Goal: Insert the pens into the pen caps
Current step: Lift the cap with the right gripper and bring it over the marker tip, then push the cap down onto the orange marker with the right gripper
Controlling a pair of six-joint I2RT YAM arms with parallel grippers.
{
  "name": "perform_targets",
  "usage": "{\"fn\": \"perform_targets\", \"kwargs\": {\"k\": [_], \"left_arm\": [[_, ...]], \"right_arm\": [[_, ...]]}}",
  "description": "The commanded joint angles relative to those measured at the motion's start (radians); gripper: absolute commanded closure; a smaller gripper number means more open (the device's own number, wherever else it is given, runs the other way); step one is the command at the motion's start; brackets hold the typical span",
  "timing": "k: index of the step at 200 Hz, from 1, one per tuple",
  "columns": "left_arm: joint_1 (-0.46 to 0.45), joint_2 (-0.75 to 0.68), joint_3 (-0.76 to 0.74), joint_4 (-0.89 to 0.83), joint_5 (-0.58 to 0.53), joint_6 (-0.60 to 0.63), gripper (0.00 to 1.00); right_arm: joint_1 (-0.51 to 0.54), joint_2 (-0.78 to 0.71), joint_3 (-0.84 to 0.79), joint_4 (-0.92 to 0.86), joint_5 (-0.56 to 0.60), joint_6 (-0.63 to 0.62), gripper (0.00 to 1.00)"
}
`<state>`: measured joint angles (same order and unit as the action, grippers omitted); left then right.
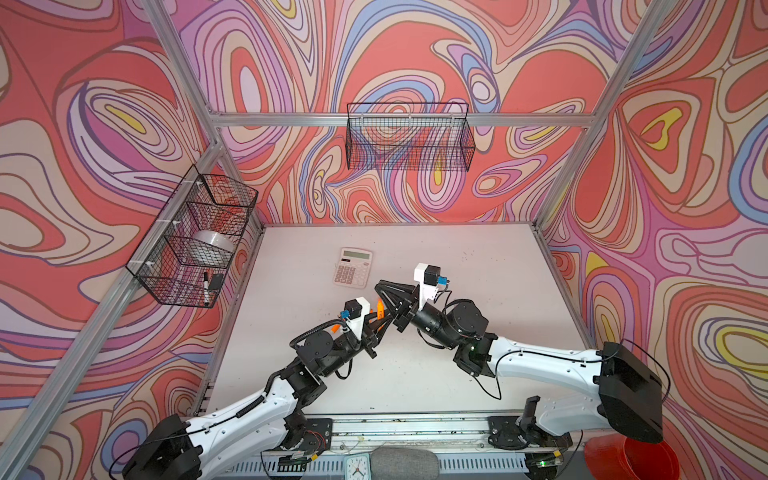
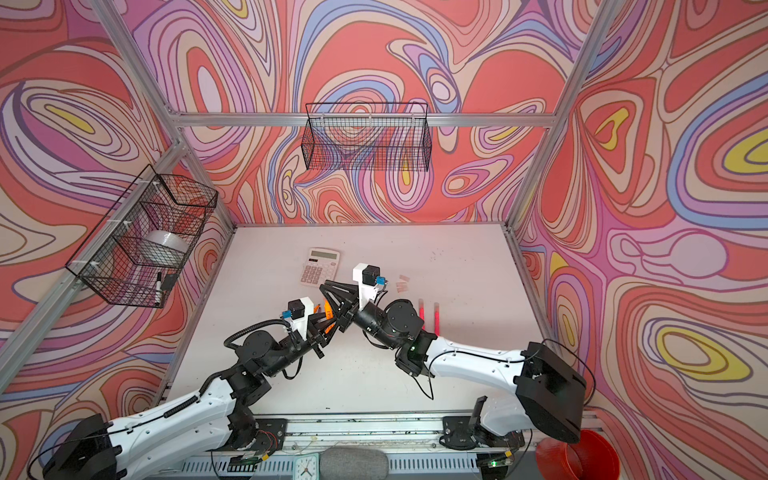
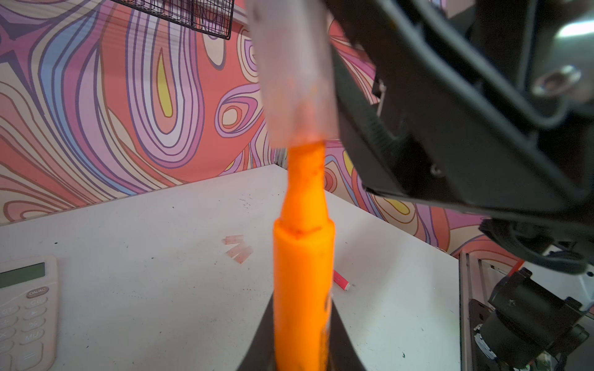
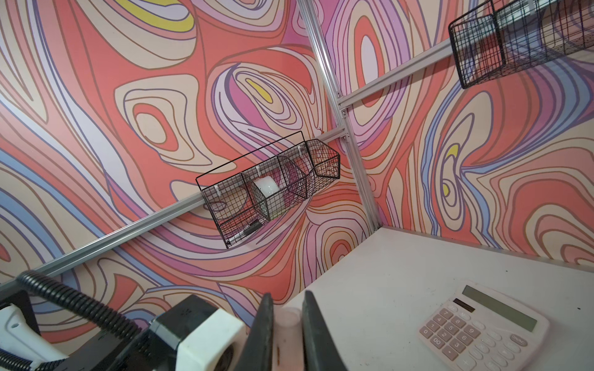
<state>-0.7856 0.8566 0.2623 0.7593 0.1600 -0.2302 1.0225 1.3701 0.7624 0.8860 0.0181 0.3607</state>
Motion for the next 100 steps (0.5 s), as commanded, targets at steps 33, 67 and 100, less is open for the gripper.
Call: {"fn": "perform_targets", "kwargs": {"k": [33, 67, 100], "left_arm": [[-0.003, -0.021, 0.024, 0.031, -0.008, -0.019, 1.0], [-0.002, -0.026, 0.018, 0.055, 0.022, -0.026, 1.0], [-0.003, -0.033, 0.018, 0.055, 0.044, -0.015, 1.0]], "right_arm": [[0.005, -0.032, -0.076, 0.059, -0.018, 0.014, 1.0], [0.006, -0.055, -0.115, 0.03, -0.069, -0.001, 1.0], [0.006, -0.084, -0.118, -0.064, -0.096, -0.014, 0.87]]}}
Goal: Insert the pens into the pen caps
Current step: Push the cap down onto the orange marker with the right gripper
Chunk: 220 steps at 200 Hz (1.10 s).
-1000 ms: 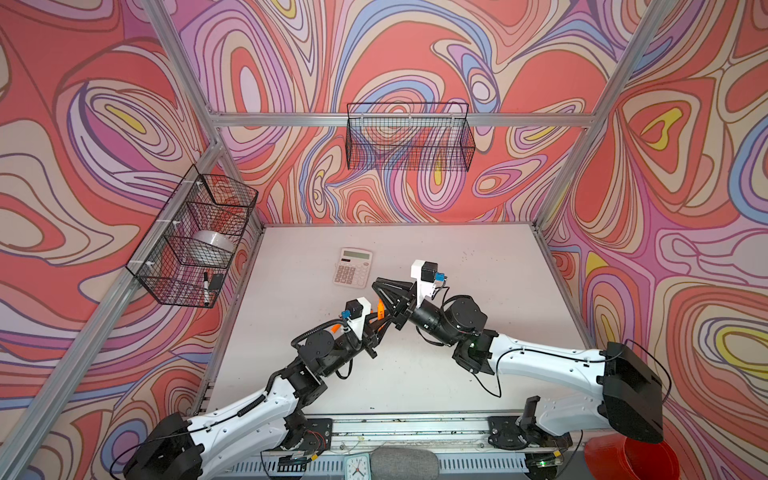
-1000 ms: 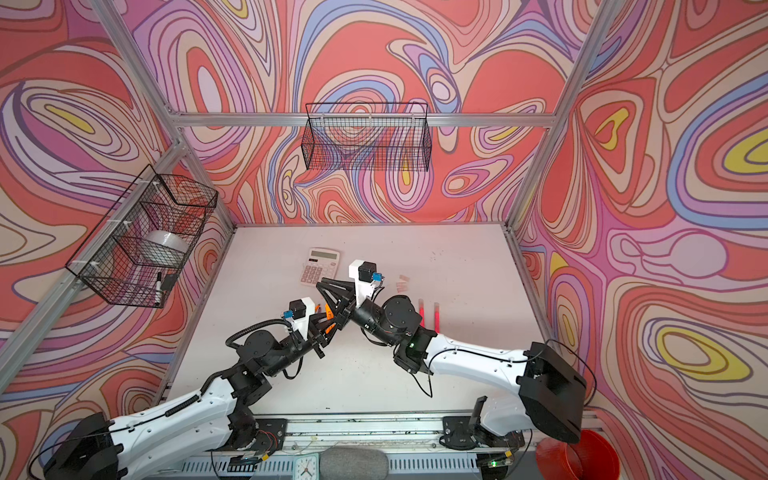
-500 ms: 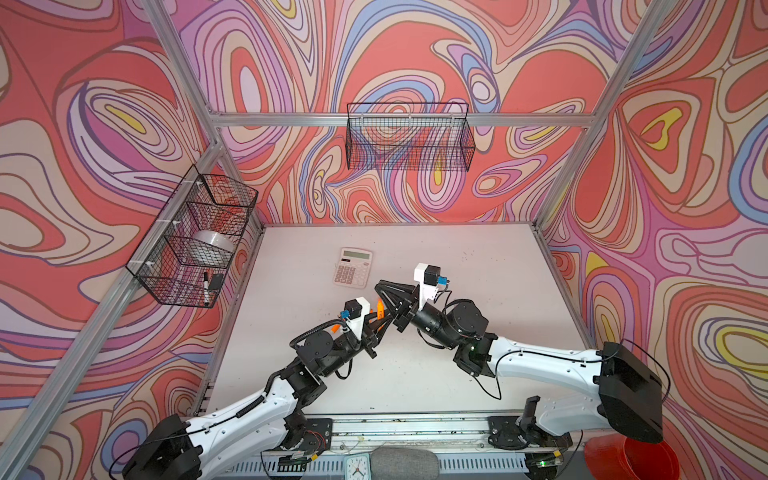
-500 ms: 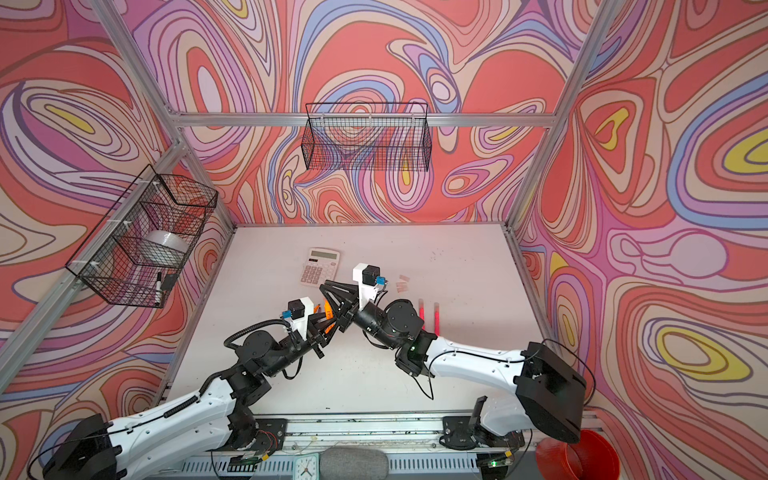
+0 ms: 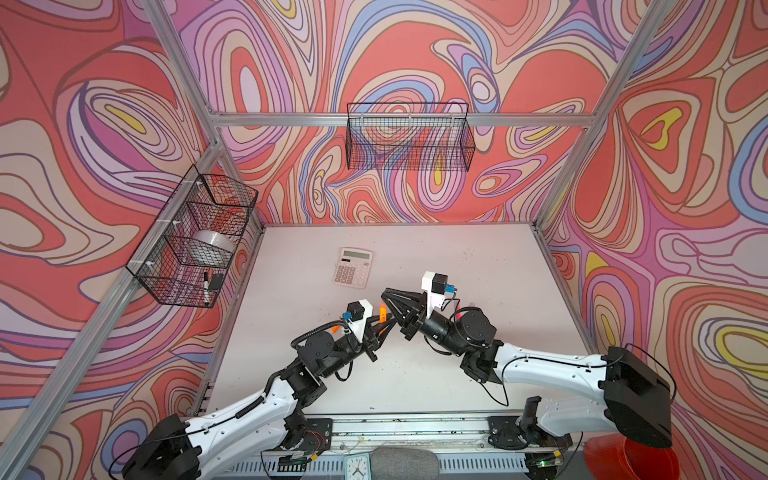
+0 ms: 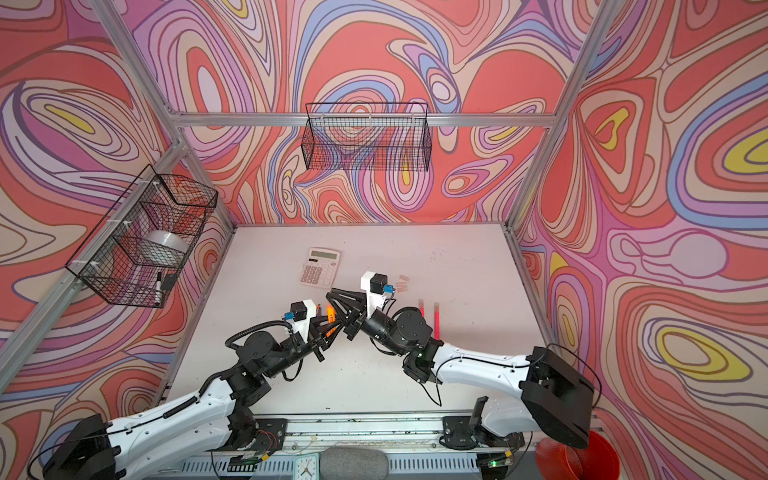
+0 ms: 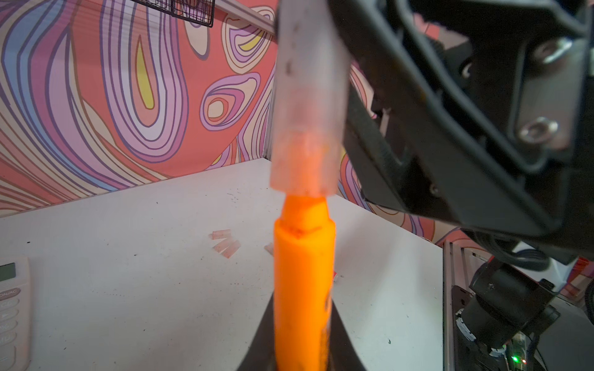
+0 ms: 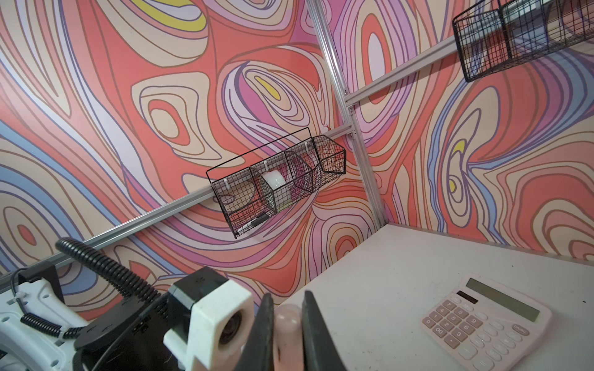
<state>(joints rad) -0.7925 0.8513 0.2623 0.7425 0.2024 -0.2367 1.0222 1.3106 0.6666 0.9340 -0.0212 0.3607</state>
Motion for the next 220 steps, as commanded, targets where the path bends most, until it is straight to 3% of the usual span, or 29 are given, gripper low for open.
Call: {"fn": "perform_targets", "kwargs": {"k": [1, 31, 68, 109, 148, 220], "left_arm": [[0.004, -0.027, 0.018, 0.073, 0.003, -0.008, 1.0], [0.004, -0.024, 0.018, 0.076, 0.018, 0.008, 1.0], [0.004, -0.014, 0.026, 0.069, 0.032, 0.017, 1.0], [0.004, -0.012, 0.029, 0.064, 0.041, 0.022, 1.0], [0.004, -0.008, 0.032, 0.059, 0.041, 0.029, 1.0], [0.005, 0.017, 0.049, 0.034, 0.04, 0.047, 1.0]], "right_arm": [[0.007, -0.025, -0.022, -0.116, -0.057, -0.015, 0.87], [0.006, -0.057, -0.01, -0.237, -0.05, -0.035, 0.81], [0.006, -0.103, 0.034, -0.412, -0.013, -0.07, 0.51], [0.006, -0.154, 0.066, -0.519, 0.008, -0.085, 0.35], [0.006, -0.182, 0.132, -0.602, -0.012, -0.082, 0.33], [0.006, -0.113, 0.254, -0.687, -0.002, -0.055, 0.49]]}}
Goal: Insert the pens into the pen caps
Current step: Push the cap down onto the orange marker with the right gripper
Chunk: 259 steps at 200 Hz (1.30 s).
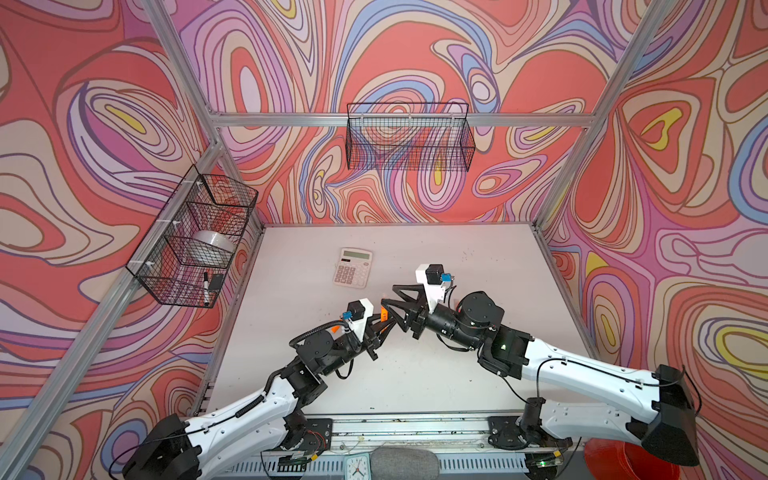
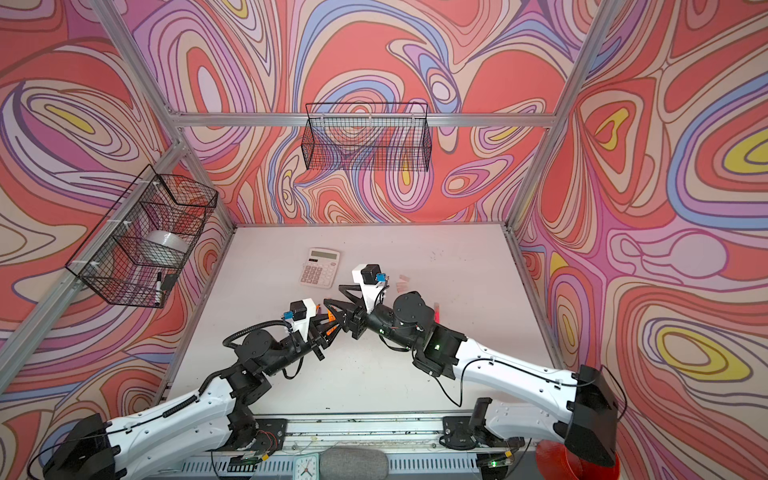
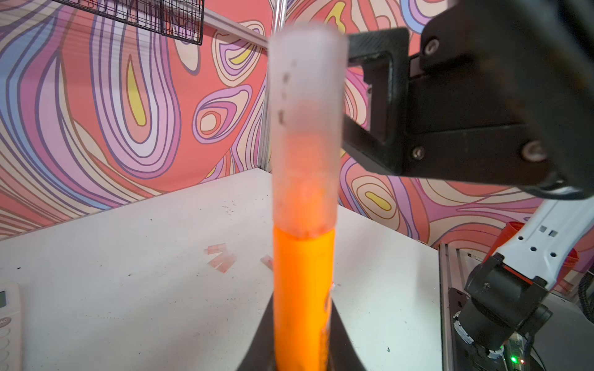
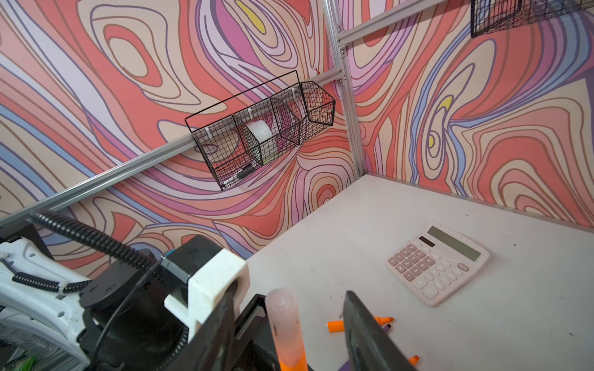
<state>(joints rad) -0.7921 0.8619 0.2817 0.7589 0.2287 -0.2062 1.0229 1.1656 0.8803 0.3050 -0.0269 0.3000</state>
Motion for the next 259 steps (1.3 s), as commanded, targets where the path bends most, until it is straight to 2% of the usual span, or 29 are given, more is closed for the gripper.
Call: {"fn": "perform_targets", "kwargs": {"k": [1, 61, 143, 171, 195, 238, 259], "left_arm": [[0.004, 0.006, 0.029, 0.017, 0.013, 0.018, 1.0], [0.004, 0.018, 0.033, 0.016, 0.013, 0.019, 1.0], [0.004, 0.02, 0.034, 0.014, 0.013, 0.022, 1.0], [0.004, 0.019, 0.034, 0.011, 0.014, 0.024, 1.0], [0.004, 0.019, 0.034, 0.011, 0.01, 0.025, 1.0], [0.004, 0.02, 0.033, 0.014, 0.008, 0.027, 1.0], [0.004, 0.006, 0.029, 0.016, -0.005, 0.037, 1.0]], "right_arm": [[0.005, 0.033, 0.041, -0.058, 0.004, 0.005, 0.49], [0.005, 0.039, 0.055, -0.065, -0.013, -0.006, 0.67], [0.005, 0.057, 0.071, -0.062, -0.053, -0.004, 0.7], [0.005, 0.068, 0.075, -0.06, -0.061, 0.002, 0.75], [0.005, 0.068, 0.078, -0.053, -0.07, 0.006, 0.81], [0.005, 0.057, 0.078, -0.061, -0.09, 0.017, 1.0], [0.006, 0.049, 0.053, -0.073, -0.101, 0.032, 1.0]]}}
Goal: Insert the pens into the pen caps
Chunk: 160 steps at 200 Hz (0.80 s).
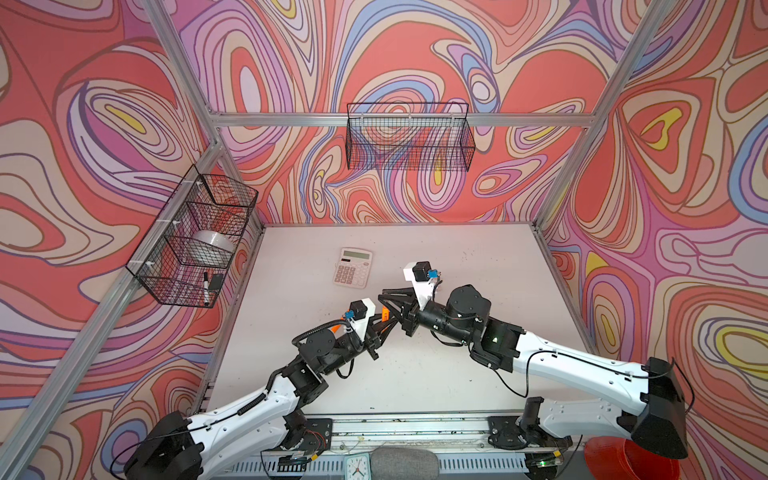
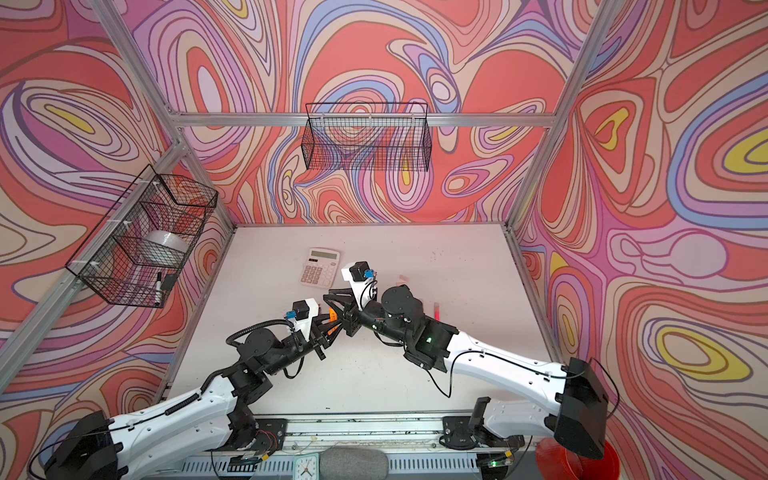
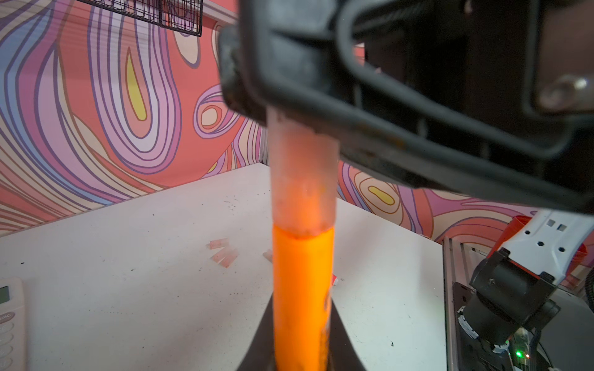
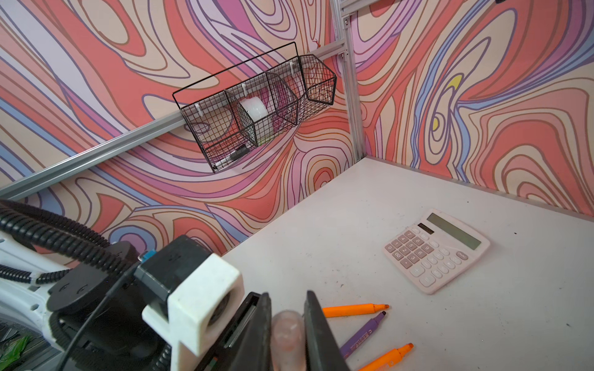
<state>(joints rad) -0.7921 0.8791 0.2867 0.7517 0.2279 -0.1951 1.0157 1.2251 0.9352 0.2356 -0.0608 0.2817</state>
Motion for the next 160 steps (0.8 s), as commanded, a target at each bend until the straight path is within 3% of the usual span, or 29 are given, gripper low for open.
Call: {"fn": "perform_targets", "kwargs": {"k": [1, 44, 86, 160], "left_arm": [[0.004, -0.012, 0.025, 0.022, -0.004, 0.026, 1.0], [0.004, -0.046, 0.122, -0.122, -0.01, 0.071, 1.0], [0.004, -0.009, 0.218, -0.108, -0.024, 0.068, 1.0], [0.007, 0.067, 0.438, -0.094, -0.148, 0.152, 1.0]], "right_arm": [[0.013, -0.011, -0.004, -0.004, -0.068, 0.052, 1.0], [0.014, -0.038, -0.102, -0.019, -0.054, 0.081, 1.0], [0.024, -0.041, -0.145, -0.045, -0.068, 0.104, 1.0], [0.065, -0.064, -0.198, -0.074, -0.106, 0.128, 1.0]]}}
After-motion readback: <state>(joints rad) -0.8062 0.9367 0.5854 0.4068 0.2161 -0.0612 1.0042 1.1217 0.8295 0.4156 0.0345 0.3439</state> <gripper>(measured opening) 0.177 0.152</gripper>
